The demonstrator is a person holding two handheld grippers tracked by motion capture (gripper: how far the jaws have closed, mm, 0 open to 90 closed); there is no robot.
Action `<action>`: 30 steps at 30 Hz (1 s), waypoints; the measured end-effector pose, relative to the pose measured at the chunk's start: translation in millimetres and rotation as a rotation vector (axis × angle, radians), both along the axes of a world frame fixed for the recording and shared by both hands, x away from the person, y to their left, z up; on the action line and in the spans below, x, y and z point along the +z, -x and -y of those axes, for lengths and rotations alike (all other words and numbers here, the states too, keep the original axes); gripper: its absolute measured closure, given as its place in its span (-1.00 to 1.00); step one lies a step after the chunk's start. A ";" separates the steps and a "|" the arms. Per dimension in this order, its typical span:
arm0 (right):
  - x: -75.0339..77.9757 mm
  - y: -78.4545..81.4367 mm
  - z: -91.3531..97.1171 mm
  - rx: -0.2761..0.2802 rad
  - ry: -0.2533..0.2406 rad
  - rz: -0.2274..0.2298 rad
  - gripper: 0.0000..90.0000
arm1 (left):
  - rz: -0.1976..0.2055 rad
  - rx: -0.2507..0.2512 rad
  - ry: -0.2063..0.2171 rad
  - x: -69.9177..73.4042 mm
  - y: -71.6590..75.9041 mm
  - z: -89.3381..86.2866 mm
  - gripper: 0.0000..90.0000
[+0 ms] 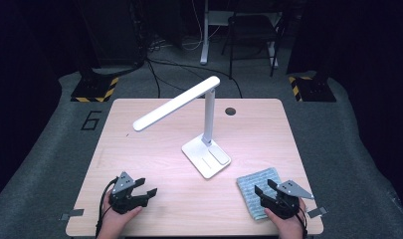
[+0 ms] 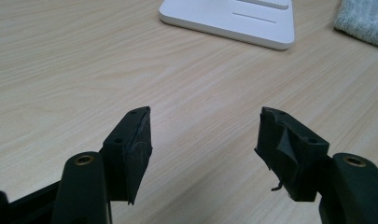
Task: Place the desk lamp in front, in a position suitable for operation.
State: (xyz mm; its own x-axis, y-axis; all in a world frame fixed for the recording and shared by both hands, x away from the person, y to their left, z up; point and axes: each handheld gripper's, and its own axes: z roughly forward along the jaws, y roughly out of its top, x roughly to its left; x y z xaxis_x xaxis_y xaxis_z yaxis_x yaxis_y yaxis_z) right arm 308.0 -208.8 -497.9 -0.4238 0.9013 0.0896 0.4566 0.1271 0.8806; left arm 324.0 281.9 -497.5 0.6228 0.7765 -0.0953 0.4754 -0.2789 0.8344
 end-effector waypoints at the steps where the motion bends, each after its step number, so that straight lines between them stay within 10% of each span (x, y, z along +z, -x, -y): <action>1: 0.0 0.0 0.0 0.000 0.000 0.000 -0.08 | 0.000 0.000 0.000 0.0 0.0 0.0 -0.21; 18: 10.3 4.6 -6.5 -0.015 0.031 0.030 -0.02 | -0.002 -0.004 0.027 5.2 9.3 2.4 -0.11; 30: 40.6 -1.7 -18.1 0.039 0.055 -0.043 0.03 | -0.020 -0.023 0.086 43.4 -7.7 17.7 0.01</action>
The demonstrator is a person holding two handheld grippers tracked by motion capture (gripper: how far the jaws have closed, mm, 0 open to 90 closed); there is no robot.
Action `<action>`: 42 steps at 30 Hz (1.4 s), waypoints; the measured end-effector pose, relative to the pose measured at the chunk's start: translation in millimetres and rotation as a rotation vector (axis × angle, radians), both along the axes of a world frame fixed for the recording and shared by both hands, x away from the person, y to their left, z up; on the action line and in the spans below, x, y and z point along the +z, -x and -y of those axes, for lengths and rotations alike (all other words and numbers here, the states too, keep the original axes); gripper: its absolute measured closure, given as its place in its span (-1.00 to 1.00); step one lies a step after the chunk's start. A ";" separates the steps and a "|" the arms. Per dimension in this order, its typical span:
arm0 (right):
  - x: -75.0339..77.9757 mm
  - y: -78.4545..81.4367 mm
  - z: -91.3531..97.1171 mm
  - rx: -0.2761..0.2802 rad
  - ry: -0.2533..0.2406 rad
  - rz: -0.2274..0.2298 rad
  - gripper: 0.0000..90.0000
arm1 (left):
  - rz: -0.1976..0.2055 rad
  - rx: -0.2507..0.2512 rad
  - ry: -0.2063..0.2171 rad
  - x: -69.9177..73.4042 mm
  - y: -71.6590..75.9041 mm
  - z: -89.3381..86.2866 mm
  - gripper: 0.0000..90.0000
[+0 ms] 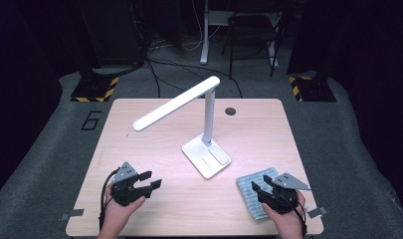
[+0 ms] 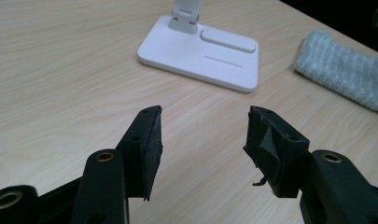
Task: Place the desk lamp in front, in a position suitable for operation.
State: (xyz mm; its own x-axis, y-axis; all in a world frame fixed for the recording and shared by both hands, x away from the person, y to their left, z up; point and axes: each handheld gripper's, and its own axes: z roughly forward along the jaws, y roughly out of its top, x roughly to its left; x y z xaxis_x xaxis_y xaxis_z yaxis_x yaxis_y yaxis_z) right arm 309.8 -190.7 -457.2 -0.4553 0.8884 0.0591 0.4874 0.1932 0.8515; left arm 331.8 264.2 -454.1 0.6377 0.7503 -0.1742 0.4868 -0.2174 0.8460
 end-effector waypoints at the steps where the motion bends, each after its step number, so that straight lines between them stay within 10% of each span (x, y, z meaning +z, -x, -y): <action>1: 4.7 -0.5 -1.2 0.013 0.002 -0.003 0.03 | -0.003 -0.002 0.018 2.9 -1.8 2.8 0.02; 5: 13.8 -1.4 -5.3 0.026 -0.021 -0.002 0.02 | 0.026 -0.071 -0.024 13.2 -8.0 7.3 0.08; 18: 23.8 -20.1 -30.6 0.119 0.017 -0.017 -0.22 | 0.032 -0.045 0.030 16.7 -5.6 -2.4 0.16; 42: 46.7 -68.9 -63.4 0.162 0.001 0.052 -0.04 | 0.032 -0.051 -0.022 8.4 1.9 -0.7 0.02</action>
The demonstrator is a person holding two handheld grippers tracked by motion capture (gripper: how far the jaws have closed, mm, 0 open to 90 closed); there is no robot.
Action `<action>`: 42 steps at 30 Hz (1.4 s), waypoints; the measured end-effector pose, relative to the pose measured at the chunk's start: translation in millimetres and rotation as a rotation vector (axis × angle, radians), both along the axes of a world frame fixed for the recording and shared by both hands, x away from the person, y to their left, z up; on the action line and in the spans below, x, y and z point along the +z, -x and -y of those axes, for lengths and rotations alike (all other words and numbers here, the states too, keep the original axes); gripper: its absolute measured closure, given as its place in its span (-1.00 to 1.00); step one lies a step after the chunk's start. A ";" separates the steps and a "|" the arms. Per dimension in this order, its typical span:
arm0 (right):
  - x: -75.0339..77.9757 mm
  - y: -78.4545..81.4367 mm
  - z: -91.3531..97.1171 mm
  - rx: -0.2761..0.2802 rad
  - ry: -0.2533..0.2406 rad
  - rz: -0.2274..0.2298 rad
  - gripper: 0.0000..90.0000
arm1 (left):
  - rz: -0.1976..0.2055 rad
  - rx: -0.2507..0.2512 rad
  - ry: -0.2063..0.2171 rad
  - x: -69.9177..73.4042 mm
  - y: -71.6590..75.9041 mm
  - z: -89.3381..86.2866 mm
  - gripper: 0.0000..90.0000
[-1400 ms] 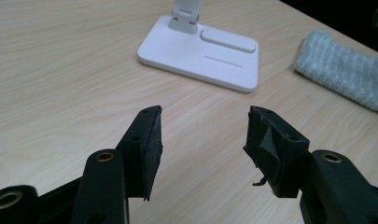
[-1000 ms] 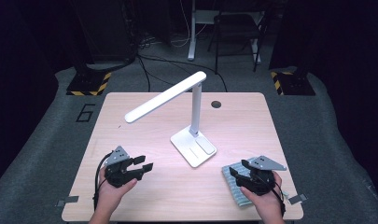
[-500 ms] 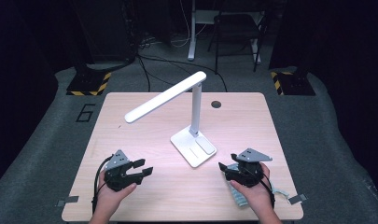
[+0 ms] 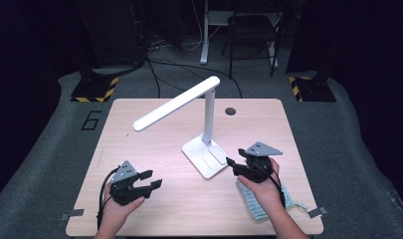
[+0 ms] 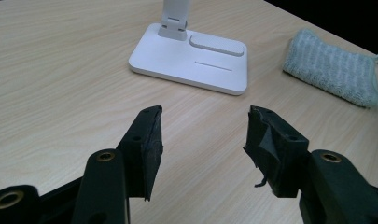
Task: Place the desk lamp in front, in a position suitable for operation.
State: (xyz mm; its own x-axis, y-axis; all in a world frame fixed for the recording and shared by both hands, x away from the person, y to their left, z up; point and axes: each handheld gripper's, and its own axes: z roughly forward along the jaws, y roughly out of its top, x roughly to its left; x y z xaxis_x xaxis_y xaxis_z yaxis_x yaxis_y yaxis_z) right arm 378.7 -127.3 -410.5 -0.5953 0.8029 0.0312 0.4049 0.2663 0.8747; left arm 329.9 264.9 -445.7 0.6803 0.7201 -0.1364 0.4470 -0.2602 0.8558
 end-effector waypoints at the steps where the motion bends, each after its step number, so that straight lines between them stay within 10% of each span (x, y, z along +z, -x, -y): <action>1: 0.0 0.0 0.0 0.000 0.000 0.000 -0.04 | 0.015 0.002 -0.005 -0.1 -0.2 0.0 0.02; 15: 26.2 -48.5 -7.1 -0.020 -0.054 -0.043 0.04 | -0.001 -0.002 -0.015 -0.6 -0.5 -1.3 0.03; 42: -0.4 -117.1 -47.8 -0.042 -0.017 -0.040 0.23 | -0.005 -0.015 -0.029 -8.7 -3.3 -0.5 0.03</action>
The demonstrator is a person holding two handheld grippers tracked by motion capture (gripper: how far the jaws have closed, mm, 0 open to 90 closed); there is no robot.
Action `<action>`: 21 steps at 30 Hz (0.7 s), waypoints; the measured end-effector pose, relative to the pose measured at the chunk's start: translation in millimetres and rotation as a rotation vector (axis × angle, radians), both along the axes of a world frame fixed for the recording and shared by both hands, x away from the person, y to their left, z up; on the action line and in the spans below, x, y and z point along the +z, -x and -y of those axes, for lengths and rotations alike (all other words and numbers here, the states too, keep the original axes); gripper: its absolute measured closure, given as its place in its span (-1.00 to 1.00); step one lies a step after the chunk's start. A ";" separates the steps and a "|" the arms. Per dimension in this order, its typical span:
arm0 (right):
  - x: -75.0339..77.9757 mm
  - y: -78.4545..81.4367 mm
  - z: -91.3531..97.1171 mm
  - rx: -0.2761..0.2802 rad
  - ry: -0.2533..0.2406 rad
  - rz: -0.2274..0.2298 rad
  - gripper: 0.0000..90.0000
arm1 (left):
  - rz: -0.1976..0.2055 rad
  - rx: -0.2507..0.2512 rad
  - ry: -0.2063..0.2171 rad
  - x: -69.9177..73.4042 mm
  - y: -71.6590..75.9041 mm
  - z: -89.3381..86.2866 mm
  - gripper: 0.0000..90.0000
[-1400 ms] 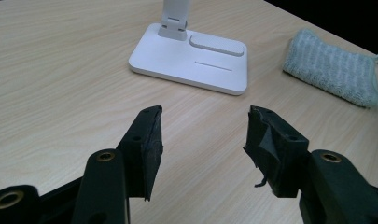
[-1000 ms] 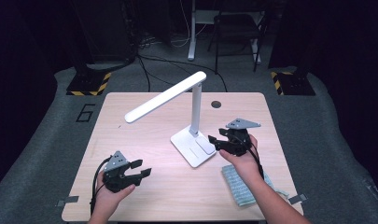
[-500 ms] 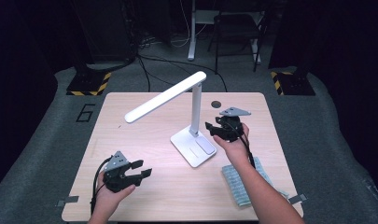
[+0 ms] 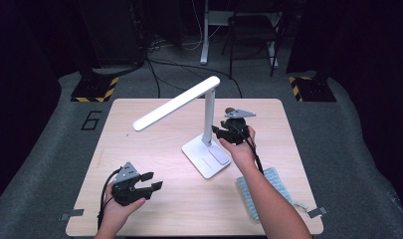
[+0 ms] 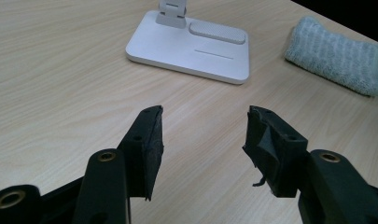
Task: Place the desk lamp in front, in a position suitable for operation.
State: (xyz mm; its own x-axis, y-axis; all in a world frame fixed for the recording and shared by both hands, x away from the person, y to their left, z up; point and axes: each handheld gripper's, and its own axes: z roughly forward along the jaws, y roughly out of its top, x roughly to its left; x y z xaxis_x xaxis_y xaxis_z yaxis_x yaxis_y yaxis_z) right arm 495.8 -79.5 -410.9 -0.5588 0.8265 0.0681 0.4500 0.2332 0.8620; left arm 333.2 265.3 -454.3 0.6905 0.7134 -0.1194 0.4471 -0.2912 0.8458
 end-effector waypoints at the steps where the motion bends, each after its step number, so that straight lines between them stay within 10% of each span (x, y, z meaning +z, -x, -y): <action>1: -0.5 -2.3 -1.9 0.004 0.001 -0.002 0.23 | -0.008 -0.010 -0.002 1.0 0.0 -1.3 0.03; 21: -6.3 -27.4 -29.7 -0.006 -0.015 0.001 0.51 | -0.030 -0.008 -0.021 -7.8 -0.7 3.0 0.03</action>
